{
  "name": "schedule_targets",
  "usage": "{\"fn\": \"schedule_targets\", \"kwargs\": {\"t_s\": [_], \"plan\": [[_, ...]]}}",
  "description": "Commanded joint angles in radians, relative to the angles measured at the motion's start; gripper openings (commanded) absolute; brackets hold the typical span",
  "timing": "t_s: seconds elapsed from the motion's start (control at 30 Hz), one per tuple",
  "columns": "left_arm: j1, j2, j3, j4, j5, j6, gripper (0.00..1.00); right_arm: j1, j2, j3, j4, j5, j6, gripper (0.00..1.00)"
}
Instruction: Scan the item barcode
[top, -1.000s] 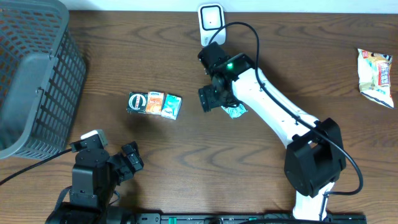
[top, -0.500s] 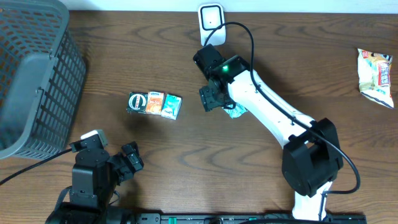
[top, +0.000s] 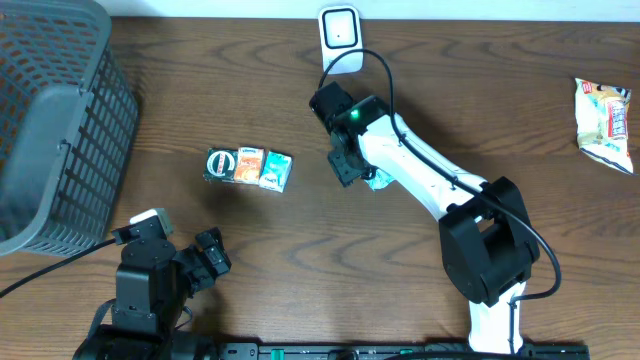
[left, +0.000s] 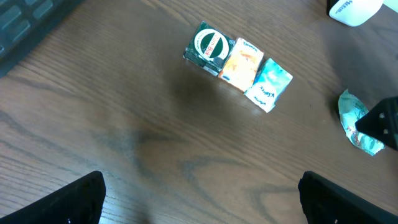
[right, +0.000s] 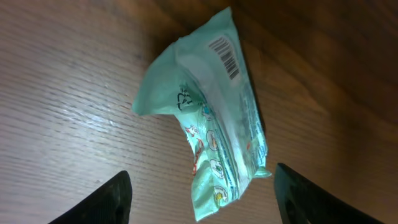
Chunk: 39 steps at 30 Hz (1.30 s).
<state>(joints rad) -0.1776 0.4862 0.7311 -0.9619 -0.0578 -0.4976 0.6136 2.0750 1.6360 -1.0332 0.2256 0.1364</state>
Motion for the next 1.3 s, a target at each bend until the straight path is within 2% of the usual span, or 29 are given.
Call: {"fn": "schedule_targets", "kwargs": {"t_s": [0.0,0.27,0.3,0.4,0.53,0.57,0.67,0.9,1.03,1.13,1.27], "plan": [[0.002,-0.005,0.002,0.0,-0.003,0.002,0.98,-0.005,0.005,-0.056,0.036,0.023,-0.049,0.67],[0.002,-0.005,0.002,0.001,-0.003,0.002,0.98,-0.005,0.005,-0.173,0.154,0.024,-0.048,0.57],[0.002,-0.005,0.002,0.0,-0.003,0.002,0.97,-0.006,0.005,-0.182,0.16,0.024,-0.048,0.53],[0.002,-0.005,0.002,0.0,-0.003,0.002,0.98,-0.006,0.005,-0.187,0.162,0.012,-0.04,0.27],[0.002,-0.005,0.002,0.0,-0.003,0.002,0.98,-0.007,0.005,-0.174,0.154,-0.035,-0.012,0.22],[0.002,-0.005,0.002,0.0,-0.003,0.002,0.98,-0.013,0.005,-0.157,0.14,-0.076,0.006,0.11],[0.002,-0.005,0.002,0.0,-0.003,0.002,0.98,-0.034,0.005,-0.104,0.092,-0.179,0.008,0.02],[0.002,-0.005,0.002,0.0,-0.003,0.002,0.98,-0.141,0.005,0.012,-0.01,-0.497,-0.004,0.01],[0.002,-0.005,0.002,0.0,-0.003,0.002,0.98,-0.226,0.005,0.009,-0.015,-0.869,-0.114,0.01],[0.002,-0.005,0.002,0.0,-0.003,0.002,0.98,-0.28,0.005,0.006,-0.047,-1.078,-0.173,0.01],[0.002,-0.005,0.002,0.0,-0.003,0.002,0.98,-0.31,0.005,-0.001,-0.101,-1.137,-0.233,0.01]]}}
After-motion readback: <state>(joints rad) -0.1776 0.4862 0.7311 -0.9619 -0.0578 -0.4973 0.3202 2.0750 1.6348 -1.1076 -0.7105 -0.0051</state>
